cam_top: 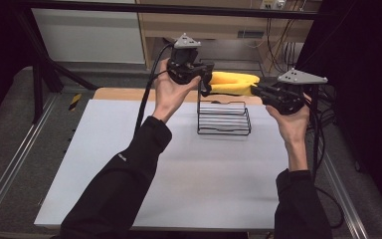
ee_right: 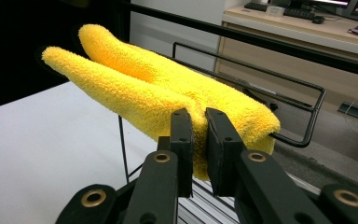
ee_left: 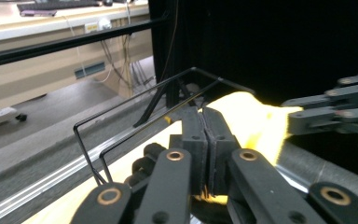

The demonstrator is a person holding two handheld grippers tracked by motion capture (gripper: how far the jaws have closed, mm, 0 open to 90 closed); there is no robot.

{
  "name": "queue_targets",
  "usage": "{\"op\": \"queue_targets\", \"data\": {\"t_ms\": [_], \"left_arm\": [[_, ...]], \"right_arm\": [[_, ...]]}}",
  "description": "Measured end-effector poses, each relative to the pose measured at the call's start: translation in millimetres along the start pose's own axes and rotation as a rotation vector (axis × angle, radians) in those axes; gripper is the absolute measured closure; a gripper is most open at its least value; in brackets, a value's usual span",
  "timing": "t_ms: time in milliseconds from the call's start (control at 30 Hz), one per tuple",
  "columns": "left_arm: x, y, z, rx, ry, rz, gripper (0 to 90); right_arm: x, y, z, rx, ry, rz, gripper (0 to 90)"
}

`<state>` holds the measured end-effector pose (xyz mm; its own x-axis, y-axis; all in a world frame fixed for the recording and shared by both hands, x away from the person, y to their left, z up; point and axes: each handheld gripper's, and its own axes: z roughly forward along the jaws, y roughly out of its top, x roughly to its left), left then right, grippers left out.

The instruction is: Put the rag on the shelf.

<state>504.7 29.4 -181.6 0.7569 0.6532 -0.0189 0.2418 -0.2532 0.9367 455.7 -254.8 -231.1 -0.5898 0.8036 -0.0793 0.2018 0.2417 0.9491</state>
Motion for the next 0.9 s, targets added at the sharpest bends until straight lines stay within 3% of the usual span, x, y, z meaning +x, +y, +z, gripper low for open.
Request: {"op": "queue_targets", "data": {"t_ms": [200,333,567,700,767,867,900], "left_arm": [[-6.3,-12.2,12.0,0.077,-0.044,0.026,89.7],[-6.4,-22.6,13.8,0.105,-0.050,0.039,89.8],[-5.8,-33.0,16.0,0.108,-0.056,0.047,89.9],[-6.1,-39.3,18.6,0.118,-0.057,0.055,89.9],[-6.0,-42.9,20.0,0.124,-0.057,0.062,90.0],[-5.7,-49.3,21.9,0.126,-0.063,0.061,89.9],[-5.4,-51.4,22.3,0.126,-0.062,0.066,89.9]], "right_arm": [[-0.9,-3.5,-1.8,0.009,0.004,-0.006,80.9],[-0.4,-7.2,-2.5,0.009,0.005,-0.002,77.1],[4.4,-3.3,-9.1,-0.021,0.014,-0.002,59.1],[7.7,3.1,-9.1,-0.037,0.014,0.011,58.6],[8.1,4.1,-6.3,-0.032,0.022,0.015,67.0],[5.7,-1.3,0.7,0.013,0.043,0.064,87.0],[5.0,-4.7,3.1,0.037,0.044,0.072,90.0]]}}
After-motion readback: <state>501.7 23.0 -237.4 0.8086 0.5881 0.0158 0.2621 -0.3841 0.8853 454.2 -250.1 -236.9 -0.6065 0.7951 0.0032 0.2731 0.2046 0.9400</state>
